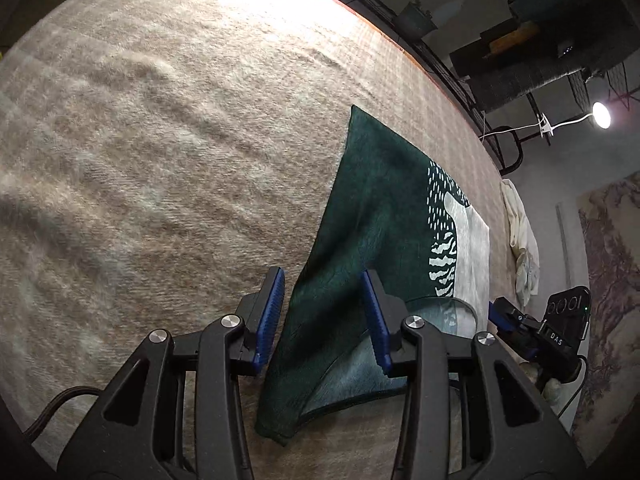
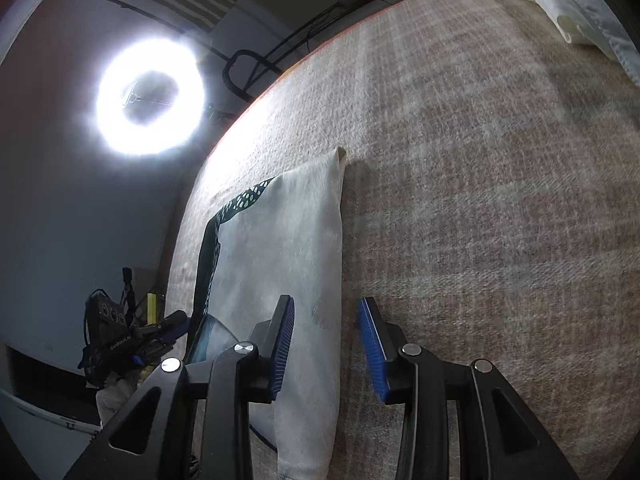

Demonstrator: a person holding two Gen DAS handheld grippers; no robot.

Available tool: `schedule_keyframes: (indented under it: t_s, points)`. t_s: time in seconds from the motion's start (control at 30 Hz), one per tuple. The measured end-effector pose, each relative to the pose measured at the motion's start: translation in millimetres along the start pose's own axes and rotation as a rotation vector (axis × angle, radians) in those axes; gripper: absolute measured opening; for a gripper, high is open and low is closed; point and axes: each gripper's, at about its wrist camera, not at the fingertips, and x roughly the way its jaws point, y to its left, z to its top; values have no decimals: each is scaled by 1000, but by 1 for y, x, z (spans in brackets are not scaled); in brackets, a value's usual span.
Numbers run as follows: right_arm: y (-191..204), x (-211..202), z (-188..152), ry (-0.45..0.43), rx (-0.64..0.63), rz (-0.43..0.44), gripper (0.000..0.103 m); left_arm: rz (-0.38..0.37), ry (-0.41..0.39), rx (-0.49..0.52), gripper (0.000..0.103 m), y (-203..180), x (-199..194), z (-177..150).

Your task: Fold small clothes

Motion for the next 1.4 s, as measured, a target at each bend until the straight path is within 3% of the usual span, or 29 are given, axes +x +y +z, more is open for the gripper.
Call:
schedule_keyframes:
  t_s: [0.33,0.5,0.57,0.67,0.8,1.07,1.4]
  points:
    - [-8,21,-4,-21,75,132,32,-78,18,42,40,-21,24,14]
    - [2,35,-4,-25,68,158,30,-68,9,101,40,-38,34,15]
    - [4,39,-4,-31,72,155,26,-56,0,113,38,-43,35,15]
    - [8,46,-4,-22,72,145,12,-33,18,124,7,-47,42,12]
    - [21,48,-3,-20,13,72,2,-10,-12,154,5,-56,40,8]
    - [49,34,6,-57,-64,23,1,-17,-69,193,4,-81,23,8]
    - [62,5,11,-111,-117,23,1,-65,-102,202,4,-101,9,6]
